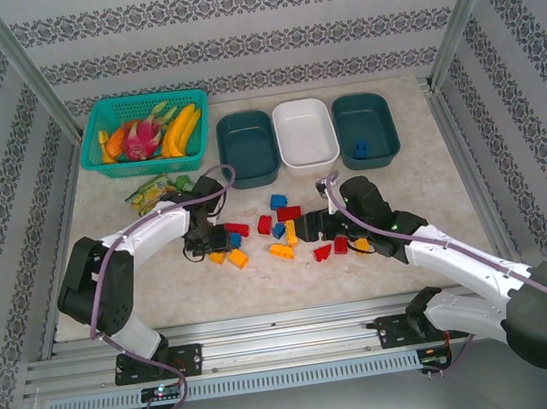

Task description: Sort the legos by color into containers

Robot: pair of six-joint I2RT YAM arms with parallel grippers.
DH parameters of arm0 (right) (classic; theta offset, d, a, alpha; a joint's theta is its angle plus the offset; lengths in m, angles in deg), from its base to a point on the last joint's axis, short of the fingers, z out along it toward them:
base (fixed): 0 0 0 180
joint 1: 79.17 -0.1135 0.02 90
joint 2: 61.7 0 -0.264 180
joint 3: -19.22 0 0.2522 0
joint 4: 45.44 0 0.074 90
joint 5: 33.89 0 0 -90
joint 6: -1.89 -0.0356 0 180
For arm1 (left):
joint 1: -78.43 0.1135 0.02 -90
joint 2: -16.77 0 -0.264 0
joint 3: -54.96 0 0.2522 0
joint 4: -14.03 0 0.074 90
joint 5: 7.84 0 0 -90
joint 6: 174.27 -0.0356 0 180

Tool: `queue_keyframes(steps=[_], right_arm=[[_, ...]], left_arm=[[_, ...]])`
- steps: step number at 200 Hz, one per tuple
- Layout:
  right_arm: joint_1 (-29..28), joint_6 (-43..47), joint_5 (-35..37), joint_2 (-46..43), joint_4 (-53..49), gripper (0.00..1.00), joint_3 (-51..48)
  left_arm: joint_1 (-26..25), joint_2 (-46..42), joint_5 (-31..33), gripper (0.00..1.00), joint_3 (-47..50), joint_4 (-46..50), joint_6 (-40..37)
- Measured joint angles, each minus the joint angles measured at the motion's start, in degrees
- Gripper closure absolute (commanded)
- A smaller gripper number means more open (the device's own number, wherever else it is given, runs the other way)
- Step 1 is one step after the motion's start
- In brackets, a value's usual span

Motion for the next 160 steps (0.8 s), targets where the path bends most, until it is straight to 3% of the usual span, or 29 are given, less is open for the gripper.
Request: queue_keyframes(steps=[52, 90, 160], right_arm=[[0.00, 0.00, -0.02, 0.00, 0.00, 0.29, 0.00], [0.00, 0.00, -0.44, 0.00, 0.00, 0.29, -0.02], [-0.04, -1.57, -4.72, -2.14, 7.72, 0.23, -5.11]], left_arm=[[0.11, -3.26, 5.18, 0.44, 2.27, 1.49, 4.11], [0.11, -7.37, 2.99, 0.31, 3.10, 1.18, 4.94], [0.48, -4.20, 1.09, 0.29, 5.44, 0.50, -0.02]])
